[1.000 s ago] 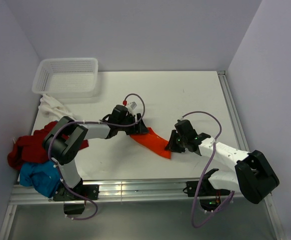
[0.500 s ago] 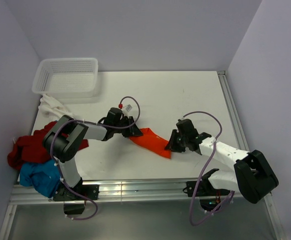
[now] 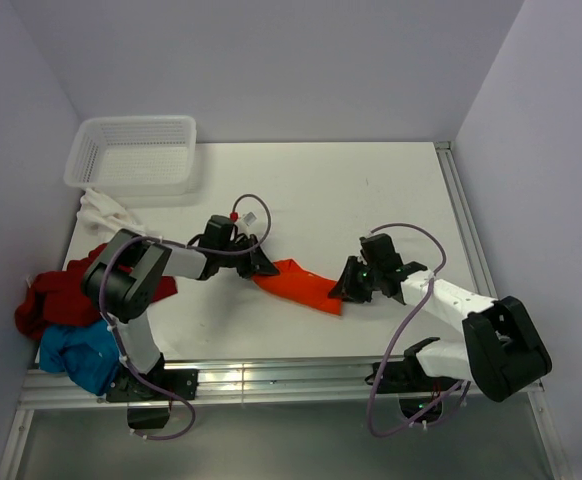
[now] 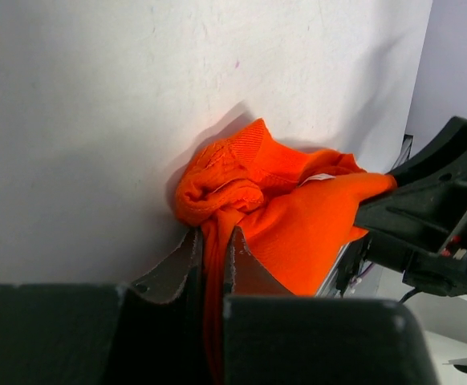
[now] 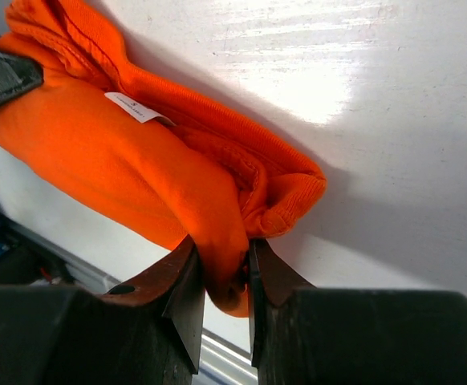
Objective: Roll the t-shirts
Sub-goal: Roll the tshirt
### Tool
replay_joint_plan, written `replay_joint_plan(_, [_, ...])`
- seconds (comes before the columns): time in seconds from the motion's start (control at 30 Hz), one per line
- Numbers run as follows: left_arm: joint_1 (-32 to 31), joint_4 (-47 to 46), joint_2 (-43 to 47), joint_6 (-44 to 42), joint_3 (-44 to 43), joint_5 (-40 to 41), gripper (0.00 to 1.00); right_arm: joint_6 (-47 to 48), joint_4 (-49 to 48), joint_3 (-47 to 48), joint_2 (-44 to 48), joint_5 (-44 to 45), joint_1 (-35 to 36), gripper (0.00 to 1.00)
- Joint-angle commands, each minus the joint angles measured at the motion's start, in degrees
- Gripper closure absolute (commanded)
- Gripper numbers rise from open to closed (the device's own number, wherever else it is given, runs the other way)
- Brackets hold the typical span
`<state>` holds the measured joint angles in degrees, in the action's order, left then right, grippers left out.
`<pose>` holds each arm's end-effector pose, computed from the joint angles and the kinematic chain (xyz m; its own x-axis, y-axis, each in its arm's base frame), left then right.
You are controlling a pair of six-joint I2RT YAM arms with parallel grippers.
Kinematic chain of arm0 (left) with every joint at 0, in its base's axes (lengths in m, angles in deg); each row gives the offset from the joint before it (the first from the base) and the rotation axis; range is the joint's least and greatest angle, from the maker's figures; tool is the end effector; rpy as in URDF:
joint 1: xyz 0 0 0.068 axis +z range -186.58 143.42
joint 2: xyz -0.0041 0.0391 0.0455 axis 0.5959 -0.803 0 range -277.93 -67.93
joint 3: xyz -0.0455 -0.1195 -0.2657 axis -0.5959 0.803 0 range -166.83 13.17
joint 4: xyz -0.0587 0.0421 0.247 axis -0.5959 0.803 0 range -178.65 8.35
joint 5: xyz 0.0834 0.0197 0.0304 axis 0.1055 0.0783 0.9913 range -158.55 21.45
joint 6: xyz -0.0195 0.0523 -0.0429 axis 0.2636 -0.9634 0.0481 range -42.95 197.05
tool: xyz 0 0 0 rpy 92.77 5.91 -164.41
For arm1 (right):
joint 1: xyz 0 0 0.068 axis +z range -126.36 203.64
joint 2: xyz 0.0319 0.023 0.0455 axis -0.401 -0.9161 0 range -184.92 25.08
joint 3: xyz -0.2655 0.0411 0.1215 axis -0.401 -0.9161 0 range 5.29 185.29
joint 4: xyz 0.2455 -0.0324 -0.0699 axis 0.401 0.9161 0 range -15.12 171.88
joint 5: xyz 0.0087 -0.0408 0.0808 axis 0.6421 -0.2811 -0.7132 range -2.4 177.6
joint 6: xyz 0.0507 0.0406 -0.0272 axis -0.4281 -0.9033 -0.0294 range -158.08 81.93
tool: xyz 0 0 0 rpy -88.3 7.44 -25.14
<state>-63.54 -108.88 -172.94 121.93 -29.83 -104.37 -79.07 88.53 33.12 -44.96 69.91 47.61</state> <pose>0.2969 -0.1889 0.1256 -0.9547 -0.1563 -0.2533 0.1171 0.5852 -0.8024 0.1875 0.1024 0.1591 -0.9270 0.2718 -0.2586 0.0864 0.8255 0.5578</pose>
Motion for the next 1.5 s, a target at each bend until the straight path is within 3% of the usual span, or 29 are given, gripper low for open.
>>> replay_joint_plan(0.0, [3.49,7.75,2.26,-2.96,4.15,4.52,1.0,3.55,10.34,-1.03,-1.68,2.85,-4.36,1.0])
replay_joint_plan(0.07, [3.67,8.54,4.45,-2.61,4.94,4.96,1.0,3.99,9.99,-1.12,-2.38,2.14,-4.98,1.0])
replay_joint_plan(0.17, [3.67,7.93,7.8,-1.47,6.96,5.23,0.66,4.78,9.56,-0.85,-3.08,1.44,-5.07,1.0])
replay_joint_plan(0.2, [3.67,7.49,8.59,-1.2,7.75,5.23,0.44,4.87,9.12,-0.68,-3.43,1.17,-5.07,1.0])
replay_joint_plan(0.3, [3.67,8.27,9.57,-1.55,6.19,6.81,0.31,5.31,8.33,-0.76,-4.4,0.29,-4.98,1.0])
replay_joint_plan(0.83, [2.09,14.42,-0.81,-9.1,-6.92,5.93,0.35,5.57,7.88,-0.76,-4.49,-0.24,-4.89,1.0])
replay_joint_plan(1.27, [-7.4,28.22,-2.3,-17.81,-12.8,18.93,0.42,5.4,8.06,-0.94,-4.4,-0.15,-4.81,1.0])
replay_joint_plan(1.33, [-8.72,28.93,-3.18,-18.16,-13.16,21.13,0.45,5.4,8.06,-0.94,-4.31,-0.15,-4.89,1.0])
replay_joint_plan(1.47, [-10.39,32.7,-6.16,-18.69,-15.61,25.7,0.79,5.31,8.23,-0.85,-4.4,-0.15,-4.81,1.0])
